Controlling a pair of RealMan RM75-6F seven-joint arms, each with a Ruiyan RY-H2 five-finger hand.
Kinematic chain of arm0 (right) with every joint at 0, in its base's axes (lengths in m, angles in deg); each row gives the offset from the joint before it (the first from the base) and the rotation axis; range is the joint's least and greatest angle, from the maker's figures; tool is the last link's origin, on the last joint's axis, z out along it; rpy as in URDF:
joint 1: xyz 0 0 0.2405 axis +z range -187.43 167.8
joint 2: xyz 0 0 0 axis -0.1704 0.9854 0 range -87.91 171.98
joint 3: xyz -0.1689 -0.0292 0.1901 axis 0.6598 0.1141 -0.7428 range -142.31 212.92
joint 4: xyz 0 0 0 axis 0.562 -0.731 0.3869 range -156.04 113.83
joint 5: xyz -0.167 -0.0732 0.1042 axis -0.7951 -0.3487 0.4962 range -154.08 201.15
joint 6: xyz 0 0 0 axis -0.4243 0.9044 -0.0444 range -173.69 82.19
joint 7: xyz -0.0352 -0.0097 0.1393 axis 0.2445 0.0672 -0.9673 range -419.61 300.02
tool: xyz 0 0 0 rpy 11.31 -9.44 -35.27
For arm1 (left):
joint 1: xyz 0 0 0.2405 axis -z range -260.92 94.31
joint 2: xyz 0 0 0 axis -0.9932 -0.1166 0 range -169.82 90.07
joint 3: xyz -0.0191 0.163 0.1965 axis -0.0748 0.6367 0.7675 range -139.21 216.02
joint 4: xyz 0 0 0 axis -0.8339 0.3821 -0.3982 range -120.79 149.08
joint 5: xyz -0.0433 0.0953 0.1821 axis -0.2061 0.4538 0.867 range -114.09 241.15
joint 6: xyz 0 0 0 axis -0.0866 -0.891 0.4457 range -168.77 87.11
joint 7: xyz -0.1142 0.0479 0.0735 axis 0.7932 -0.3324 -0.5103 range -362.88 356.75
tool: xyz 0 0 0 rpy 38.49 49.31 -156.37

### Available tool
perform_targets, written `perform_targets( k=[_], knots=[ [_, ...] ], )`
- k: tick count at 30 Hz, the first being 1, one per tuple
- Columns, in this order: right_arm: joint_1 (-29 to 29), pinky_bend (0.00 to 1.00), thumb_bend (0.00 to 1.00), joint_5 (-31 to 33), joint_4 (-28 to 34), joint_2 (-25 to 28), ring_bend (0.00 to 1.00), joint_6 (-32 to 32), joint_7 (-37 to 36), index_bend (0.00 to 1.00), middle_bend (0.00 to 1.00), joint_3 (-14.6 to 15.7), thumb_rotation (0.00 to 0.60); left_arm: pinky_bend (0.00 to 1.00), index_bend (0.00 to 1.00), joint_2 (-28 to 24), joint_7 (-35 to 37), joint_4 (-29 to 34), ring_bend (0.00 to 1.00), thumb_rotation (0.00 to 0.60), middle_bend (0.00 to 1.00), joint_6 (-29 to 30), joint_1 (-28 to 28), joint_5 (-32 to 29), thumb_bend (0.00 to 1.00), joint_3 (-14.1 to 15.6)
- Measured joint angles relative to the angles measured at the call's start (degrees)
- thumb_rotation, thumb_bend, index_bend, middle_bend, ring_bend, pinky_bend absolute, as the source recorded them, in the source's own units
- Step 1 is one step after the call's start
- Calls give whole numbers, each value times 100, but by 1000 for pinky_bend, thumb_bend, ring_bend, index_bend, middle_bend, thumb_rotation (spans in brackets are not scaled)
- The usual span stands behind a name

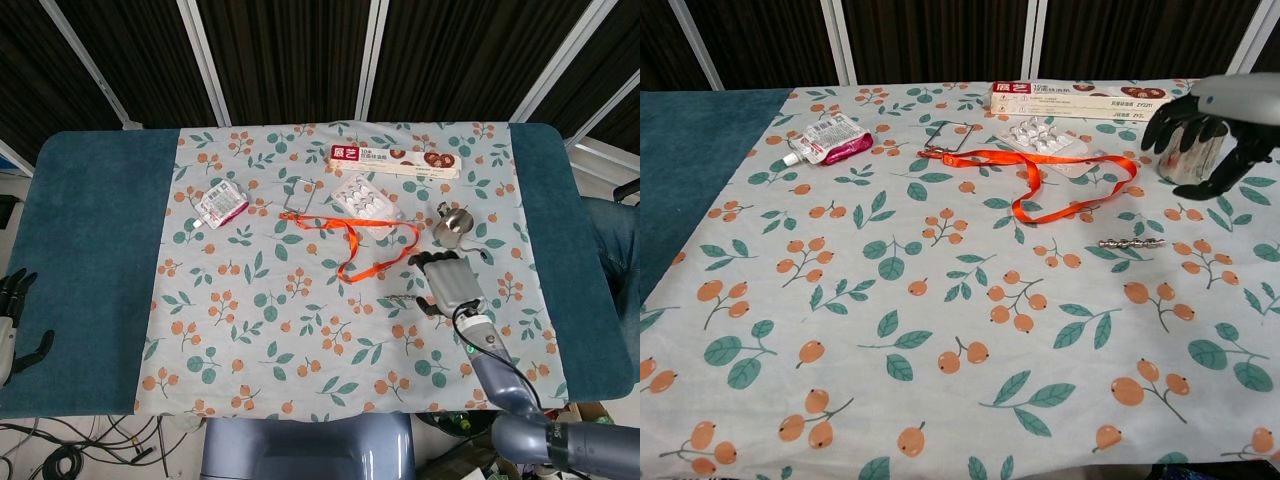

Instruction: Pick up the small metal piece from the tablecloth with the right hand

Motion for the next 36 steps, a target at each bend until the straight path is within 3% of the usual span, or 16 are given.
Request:
perform_targets(
  k=[9, 18, 36],
  knots=[
    [-174, 249, 269, -115, -871, -972, 330, 222, 50, 379, 341, 221, 600, 0, 0, -8, 3, 22, 0, 600, 16, -31, 3, -41, 354, -6],
    [-298, 275, 292, -198, -1674, -1603, 351, 212, 33, 415, 376, 214, 600, 0, 0, -15, 25, 23, 0, 600, 16, -48, 5, -56, 353, -9],
    [-287, 312, 305, -237, -2215, -2087, 432, 9, 222, 476, 458, -86, 600, 0, 0, -27, 30, 27, 0, 600, 15, -73, 7, -84, 353, -12]
  ],
)
